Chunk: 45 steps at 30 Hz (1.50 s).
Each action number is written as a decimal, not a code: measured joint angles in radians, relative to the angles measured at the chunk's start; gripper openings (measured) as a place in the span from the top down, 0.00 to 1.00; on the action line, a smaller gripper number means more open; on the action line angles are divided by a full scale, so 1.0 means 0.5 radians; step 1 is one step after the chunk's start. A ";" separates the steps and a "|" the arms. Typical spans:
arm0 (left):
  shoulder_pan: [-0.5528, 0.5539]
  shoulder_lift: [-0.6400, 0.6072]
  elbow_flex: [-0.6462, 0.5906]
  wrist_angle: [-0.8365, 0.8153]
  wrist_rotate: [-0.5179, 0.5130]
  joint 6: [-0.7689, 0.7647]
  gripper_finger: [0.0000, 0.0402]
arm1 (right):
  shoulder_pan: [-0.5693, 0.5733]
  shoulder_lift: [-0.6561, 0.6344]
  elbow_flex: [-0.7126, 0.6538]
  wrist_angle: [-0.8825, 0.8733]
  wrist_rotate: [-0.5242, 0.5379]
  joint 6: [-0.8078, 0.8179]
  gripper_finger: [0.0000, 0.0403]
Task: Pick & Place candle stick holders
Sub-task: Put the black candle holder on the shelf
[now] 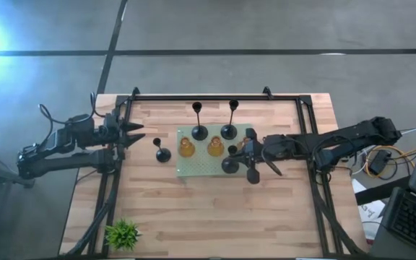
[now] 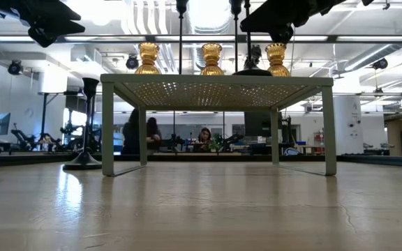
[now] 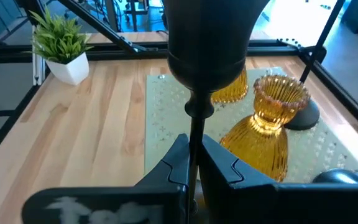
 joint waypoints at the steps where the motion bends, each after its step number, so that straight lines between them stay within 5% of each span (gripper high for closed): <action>1: 0.000 0.000 0.000 -0.005 -0.004 0.000 0.56 | -0.002 0.007 0.000 0.020 0.000 -0.010 0.97; 45: -0.001 0.000 0.000 -0.042 0.002 -0.006 0.56 | -0.065 -0.008 0.002 -0.019 -0.041 -0.002 0.97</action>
